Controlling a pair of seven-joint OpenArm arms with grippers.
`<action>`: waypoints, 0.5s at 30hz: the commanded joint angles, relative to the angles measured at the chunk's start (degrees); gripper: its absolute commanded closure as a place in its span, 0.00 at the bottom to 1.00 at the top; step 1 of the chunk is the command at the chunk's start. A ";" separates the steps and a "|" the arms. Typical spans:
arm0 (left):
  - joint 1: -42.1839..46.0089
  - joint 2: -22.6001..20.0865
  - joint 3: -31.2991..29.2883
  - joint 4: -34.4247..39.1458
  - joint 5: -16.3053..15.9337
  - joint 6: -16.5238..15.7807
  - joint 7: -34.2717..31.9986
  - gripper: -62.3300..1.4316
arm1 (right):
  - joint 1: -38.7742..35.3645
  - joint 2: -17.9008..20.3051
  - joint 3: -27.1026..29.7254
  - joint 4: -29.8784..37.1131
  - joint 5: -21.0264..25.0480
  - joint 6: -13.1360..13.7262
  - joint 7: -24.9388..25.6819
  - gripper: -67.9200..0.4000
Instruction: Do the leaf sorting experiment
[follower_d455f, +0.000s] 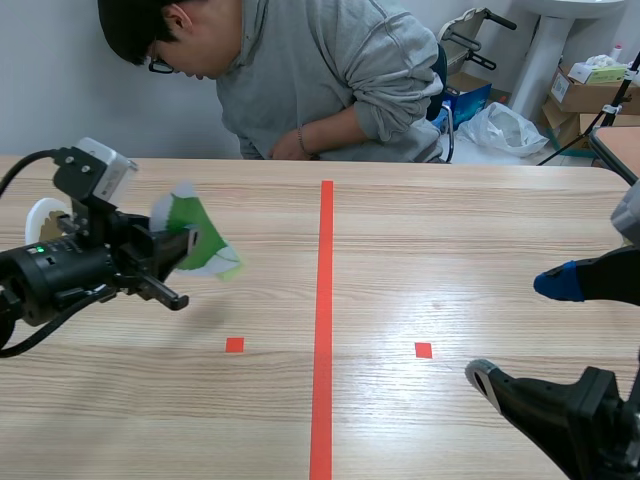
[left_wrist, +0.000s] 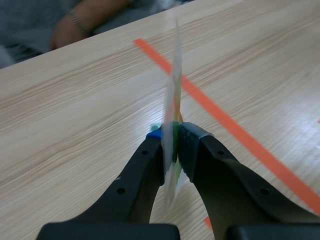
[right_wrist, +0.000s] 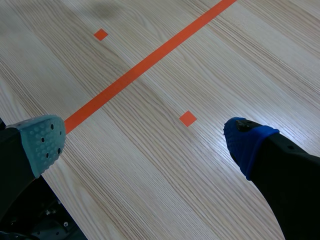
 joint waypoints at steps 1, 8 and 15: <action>0.33 0.24 -1.44 1.20 -0.66 0.37 -0.81 0.90 | 0.68 0.72 0.74 0.17 0.63 0.44 0.68 0.02; 4.15 0.33 -8.13 2.03 -0.79 6.16 -0.52 0.90 | 0.68 0.72 0.74 0.17 0.63 0.44 0.72 0.02; 5.55 0.92 -11.61 1.86 -0.07 14.84 -0.11 0.90 | 0.68 0.70 0.74 0.17 0.63 0.44 0.90 0.02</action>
